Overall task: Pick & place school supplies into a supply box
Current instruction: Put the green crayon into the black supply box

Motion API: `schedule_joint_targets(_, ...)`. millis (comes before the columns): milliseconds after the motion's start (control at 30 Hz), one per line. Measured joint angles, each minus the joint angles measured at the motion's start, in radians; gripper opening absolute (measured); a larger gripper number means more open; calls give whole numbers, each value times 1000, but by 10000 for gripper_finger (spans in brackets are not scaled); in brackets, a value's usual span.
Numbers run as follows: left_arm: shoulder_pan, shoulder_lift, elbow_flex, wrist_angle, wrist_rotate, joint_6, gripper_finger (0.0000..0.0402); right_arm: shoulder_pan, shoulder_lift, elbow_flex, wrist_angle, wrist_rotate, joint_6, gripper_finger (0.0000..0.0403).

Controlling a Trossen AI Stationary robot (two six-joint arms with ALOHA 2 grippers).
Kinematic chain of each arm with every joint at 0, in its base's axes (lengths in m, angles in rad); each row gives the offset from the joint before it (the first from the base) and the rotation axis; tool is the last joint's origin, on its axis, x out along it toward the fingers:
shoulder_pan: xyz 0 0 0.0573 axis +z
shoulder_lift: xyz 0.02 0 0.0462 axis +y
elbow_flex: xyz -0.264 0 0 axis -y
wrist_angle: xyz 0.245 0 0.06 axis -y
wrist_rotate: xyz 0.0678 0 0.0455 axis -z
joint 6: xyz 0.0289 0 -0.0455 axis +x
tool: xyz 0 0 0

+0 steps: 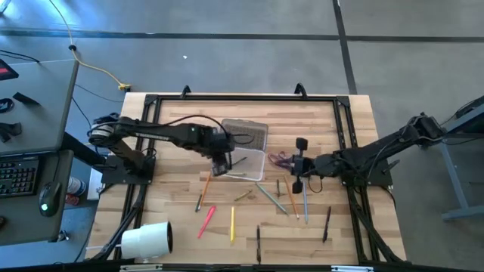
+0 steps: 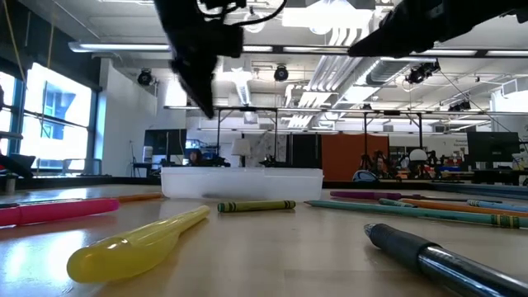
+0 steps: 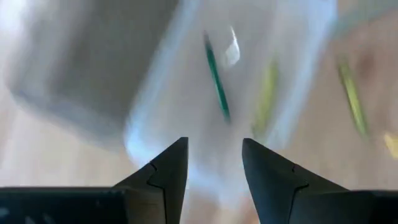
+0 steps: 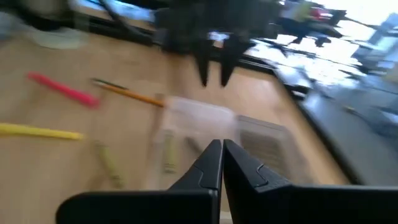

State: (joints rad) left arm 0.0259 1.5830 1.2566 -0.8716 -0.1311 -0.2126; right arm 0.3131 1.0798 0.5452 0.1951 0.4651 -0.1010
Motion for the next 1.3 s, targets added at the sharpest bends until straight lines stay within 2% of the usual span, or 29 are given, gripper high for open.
schedule_joint_targets(67,-6,-1,29,-126,74,-35,186,-1,0,0,8,-59,-1,1)
schedule_joint_targets(167,-29,0,17,-257,165,-76,186,-1,0,0,11,-73,-1,1)
schedule_joint_targets(300,-103,0,-46,-278,228,-239,186,-1,0,0,11,-29,-8,1)
schedule_joint_targets(433,-212,1,-133,-202,230,-425,186,-2,0,0,12,17,-86,1)
schedule_joint_targets(633,-340,2,-229,-75,228,-673,186,-17,0,0,30,64,-319,0)
schedule_joint_targets(900,-429,3,-295,145,195,-851,186,-120,0,0,255,79,-602,0)
schedule_joint_targets(1100,-441,3,-304,157,126,-962,186,-217,0,0,351,29,-643,0)
schedule_joint_targets(1300,-441,25,-304,143,129,-1020,186,-314,0,0,356,-66,-672,0)
